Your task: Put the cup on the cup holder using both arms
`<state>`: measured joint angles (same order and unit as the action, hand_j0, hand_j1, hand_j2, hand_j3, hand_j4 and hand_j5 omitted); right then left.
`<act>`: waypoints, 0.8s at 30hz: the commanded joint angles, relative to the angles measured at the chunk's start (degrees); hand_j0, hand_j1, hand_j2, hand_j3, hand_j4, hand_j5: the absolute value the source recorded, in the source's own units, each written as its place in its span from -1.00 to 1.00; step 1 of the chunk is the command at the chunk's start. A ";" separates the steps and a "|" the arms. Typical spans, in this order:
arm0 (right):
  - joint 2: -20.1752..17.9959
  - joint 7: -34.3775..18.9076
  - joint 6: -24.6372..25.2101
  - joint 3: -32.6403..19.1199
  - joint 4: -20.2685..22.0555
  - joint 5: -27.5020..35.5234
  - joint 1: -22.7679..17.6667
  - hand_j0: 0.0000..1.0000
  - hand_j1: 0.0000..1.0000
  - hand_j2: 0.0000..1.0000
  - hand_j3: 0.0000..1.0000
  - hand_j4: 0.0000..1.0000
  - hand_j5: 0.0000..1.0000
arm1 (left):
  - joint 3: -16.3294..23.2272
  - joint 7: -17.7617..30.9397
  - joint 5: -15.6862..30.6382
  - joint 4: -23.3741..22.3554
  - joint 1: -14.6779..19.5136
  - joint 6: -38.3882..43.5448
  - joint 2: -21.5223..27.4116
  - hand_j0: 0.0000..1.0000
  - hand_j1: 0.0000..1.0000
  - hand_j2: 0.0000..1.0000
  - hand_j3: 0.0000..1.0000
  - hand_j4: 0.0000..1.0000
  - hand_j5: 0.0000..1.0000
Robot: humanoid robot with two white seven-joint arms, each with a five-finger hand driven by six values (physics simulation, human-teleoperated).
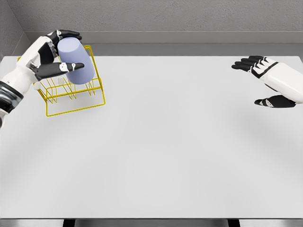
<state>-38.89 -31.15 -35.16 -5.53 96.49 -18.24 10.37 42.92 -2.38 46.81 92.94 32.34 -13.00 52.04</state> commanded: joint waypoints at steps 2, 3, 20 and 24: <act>-0.04 0.03 0.16 -0.01 0.02 0.40 0.00 1.00 1.00 1.00 1.00 1.00 1.00 | 0.41 0.09 -0.23 -0.04 0.17 0.08 -0.01 0.76 0.76 0.76 0.76 0.76 0.76; -0.04 0.03 0.16 -0.01 0.02 0.40 0.00 1.00 1.00 1.00 1.00 1.00 1.00 | 0.41 0.09 -0.32 -0.04 0.18 0.08 -0.01 0.90 0.90 0.90 0.90 0.90 0.90; -0.04 0.03 0.16 -0.01 0.02 0.40 0.00 1.00 1.00 1.00 1.00 1.00 1.00 | 0.33 0.00 -1.11 2.33 1.67 -6.42 1.14 1.00 1.00 1.00 1.00 1.00 1.00; -0.04 0.03 0.16 -0.01 0.02 0.40 0.00 1.00 1.00 1.00 1.00 1.00 1.00 | 0.33 0.00 -1.11 2.60 0.79 -12.66 2.10 1.00 1.00 1.00 1.00 1.00 1.00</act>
<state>-38.89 -31.14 -35.16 -5.53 96.46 -18.24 10.37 43.32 -2.37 45.69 95.35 31.91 -22.68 53.69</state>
